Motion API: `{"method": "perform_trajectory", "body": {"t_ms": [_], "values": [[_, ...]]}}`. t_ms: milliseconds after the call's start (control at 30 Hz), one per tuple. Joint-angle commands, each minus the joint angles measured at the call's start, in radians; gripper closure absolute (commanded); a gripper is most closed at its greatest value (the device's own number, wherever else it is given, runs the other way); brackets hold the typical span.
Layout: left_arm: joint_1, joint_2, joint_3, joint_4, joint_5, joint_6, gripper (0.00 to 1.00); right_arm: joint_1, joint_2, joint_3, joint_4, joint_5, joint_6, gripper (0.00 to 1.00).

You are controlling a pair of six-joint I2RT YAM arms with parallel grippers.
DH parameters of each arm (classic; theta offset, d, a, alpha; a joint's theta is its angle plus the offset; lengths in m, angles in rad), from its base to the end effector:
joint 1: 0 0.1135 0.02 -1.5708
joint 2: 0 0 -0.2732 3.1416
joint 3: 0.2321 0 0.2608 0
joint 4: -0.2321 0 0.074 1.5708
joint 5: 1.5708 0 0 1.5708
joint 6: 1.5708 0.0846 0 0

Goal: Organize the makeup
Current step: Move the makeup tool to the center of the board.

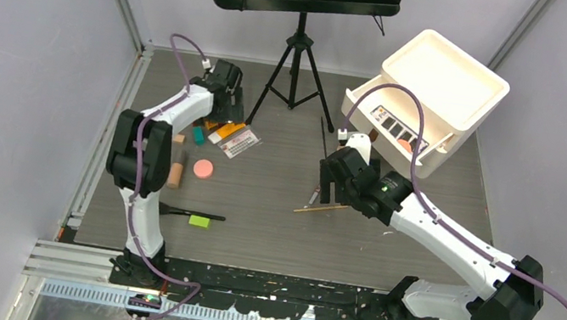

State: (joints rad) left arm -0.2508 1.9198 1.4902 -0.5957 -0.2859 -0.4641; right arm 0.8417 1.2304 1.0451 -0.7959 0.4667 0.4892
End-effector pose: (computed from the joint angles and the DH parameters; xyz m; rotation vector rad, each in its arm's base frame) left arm 0.4415 -0.0885 0.1864 -0.3710 2.5078 0.0936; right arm 0.2099 0.1778 0.2589 -0.2504 2.3942 0.0012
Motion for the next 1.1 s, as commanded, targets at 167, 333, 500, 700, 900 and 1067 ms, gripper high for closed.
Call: {"method": "perform_trajectory", "body": {"t_ms": [167,333,500,700,900,1067], "values": [[0.019,0.087,0.078,0.081,0.061,-0.016,0.07,0.003,-0.021,0.007,0.003,-0.016,0.029,0.10],[0.039,0.126,0.132,0.147,0.085,0.008,0.07,0.004,-0.003,0.021,-0.007,-0.042,0.032,0.10],[0.051,0.176,0.219,0.138,0.121,0.035,0.07,0.003,-0.003,0.020,-0.009,-0.058,0.035,0.10],[0.051,0.119,0.151,0.175,0.163,0.038,0.08,0.003,-0.012,0.009,-0.010,-0.056,0.040,0.10],[0.051,0.010,0.014,0.202,0.184,0.019,0.08,0.003,-0.008,0.004,-0.007,-0.061,0.041,0.10],[0.051,-0.018,-0.043,0.202,0.181,0.019,0.09,0.002,-0.003,0.006,-0.004,-0.072,0.042,0.10]]}}
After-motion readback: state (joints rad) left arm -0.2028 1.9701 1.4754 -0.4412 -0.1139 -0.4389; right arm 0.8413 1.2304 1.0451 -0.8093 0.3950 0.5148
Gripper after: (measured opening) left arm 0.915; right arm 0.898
